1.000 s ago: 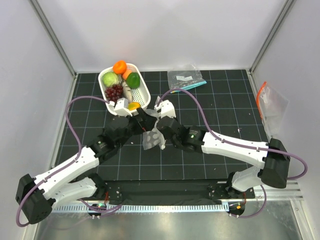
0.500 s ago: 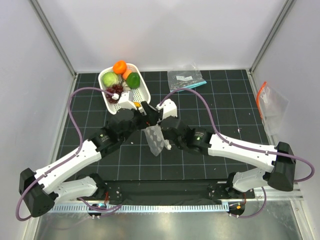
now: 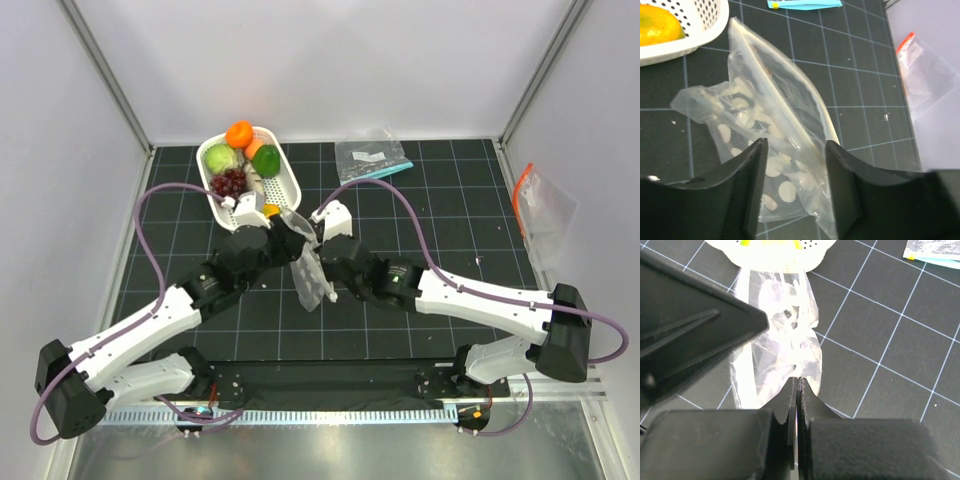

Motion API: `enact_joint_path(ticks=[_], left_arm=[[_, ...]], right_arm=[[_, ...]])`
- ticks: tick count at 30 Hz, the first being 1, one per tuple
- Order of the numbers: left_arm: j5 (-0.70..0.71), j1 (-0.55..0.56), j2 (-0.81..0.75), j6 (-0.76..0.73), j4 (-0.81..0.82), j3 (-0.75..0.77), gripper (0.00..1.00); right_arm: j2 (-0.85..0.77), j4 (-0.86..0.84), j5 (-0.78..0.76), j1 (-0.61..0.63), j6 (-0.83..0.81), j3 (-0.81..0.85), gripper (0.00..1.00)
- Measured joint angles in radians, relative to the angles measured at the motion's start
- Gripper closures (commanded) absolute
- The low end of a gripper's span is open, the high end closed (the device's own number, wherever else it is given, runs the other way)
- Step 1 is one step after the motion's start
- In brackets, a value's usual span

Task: Place the food in the zip-top bag and seal the zipper
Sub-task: Open the zipper of the food storage bag.

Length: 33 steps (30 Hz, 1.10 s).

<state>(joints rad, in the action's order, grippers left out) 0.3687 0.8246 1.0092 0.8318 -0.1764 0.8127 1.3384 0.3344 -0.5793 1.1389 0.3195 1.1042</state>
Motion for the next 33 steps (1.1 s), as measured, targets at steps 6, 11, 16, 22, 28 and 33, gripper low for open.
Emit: enact_joint_path(ticks=[6, 11, 16, 22, 28, 33], left_arm=[[0.010, 0.000, -0.026, -0.029, 0.051, -0.064, 1.00], [-0.003, 0.000, -0.083, -0.060, 0.079, -0.155, 1.00], [-0.030, 0.000, -0.085, -0.088, 0.104, -0.166, 1.00], [-0.040, 0.000, -0.114, -0.102, 0.119, -0.185, 1.00], [-0.039, 0.000, -0.150, -0.106, 0.119, -0.201, 1.00], [-0.036, 0.000, -0.169, -0.107, 0.119, -0.206, 1.00]], right_arm=[[0.000, -0.002, -0.003, 0.003, 0.002, -0.011, 0.90], [0.018, 0.034, -0.026, 0.003, 0.013, 0.000, 0.66], [0.088, 0.074, -0.050, 0.003, 0.027, 0.057, 0.55], [0.168, 0.120, -0.078, 0.003, 0.050, 0.137, 0.54], [0.193, 0.146, -0.076, 0.002, 0.084, 0.149, 0.57], [0.213, 0.168, -0.075, -0.005, 0.133, 0.149, 0.98]])
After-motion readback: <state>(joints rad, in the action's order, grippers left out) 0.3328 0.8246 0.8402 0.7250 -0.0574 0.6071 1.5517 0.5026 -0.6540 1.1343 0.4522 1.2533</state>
